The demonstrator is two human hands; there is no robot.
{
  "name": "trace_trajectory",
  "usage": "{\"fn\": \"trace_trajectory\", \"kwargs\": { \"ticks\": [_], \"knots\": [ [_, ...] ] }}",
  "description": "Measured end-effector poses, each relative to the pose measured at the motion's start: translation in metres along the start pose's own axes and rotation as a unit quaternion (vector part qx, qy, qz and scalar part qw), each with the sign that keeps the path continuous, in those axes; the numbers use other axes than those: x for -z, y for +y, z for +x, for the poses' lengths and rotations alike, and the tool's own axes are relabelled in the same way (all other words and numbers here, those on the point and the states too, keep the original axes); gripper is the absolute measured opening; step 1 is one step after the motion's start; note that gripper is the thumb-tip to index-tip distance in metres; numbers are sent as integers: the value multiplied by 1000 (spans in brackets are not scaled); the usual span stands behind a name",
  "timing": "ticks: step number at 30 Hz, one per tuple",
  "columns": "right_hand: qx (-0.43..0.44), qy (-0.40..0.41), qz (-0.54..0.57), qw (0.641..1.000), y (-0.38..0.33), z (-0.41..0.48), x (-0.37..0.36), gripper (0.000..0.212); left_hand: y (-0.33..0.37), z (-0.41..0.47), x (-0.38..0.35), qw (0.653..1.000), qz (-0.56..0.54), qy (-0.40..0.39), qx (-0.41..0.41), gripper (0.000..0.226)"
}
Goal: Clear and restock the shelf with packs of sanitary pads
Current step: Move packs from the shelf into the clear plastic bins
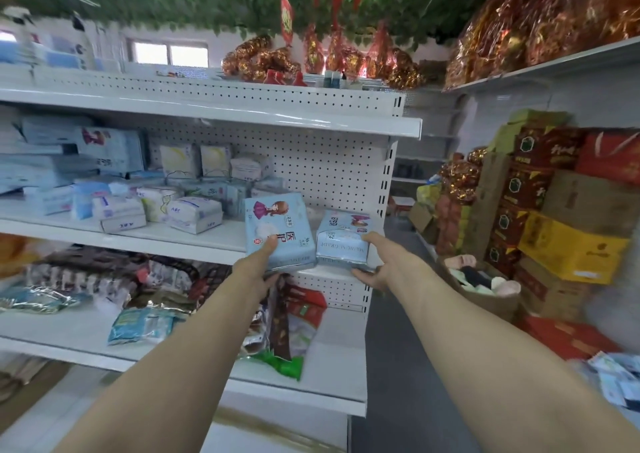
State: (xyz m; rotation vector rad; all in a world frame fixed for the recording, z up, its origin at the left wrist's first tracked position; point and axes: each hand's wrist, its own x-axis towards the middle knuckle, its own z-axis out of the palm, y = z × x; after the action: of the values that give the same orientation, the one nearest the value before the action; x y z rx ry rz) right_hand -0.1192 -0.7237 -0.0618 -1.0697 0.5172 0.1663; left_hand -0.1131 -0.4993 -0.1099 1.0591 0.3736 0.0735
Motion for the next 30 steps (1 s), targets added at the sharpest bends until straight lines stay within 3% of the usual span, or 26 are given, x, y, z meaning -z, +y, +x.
{"fn": "trace_trajectory", "kwargs": {
  "ticks": [5,10,16,23,26,30],
  "knots": [
    [15,-36,19,999,18,-1,16,34,-15,-16,11,1000,-9,-30,3,30],
    [52,-62,-9,997,19,-18,72,45,-50,-38,5,999,-3,-35,-1,59],
    [101,-75,-56,990,0,-45,172,26,-114,-85,-42,997,-11,-80,13,53],
    [55,2,-113,992,-5,-48,284,43,-195,-134,-86,993,1,-112,46,62],
    [34,28,-119,992,8,-38,324,55,-224,-142,-96,992,7,-117,46,50],
    [17,73,-110,991,44,-23,365,51,-265,-146,-100,989,41,-103,94,29]
  ]
}}
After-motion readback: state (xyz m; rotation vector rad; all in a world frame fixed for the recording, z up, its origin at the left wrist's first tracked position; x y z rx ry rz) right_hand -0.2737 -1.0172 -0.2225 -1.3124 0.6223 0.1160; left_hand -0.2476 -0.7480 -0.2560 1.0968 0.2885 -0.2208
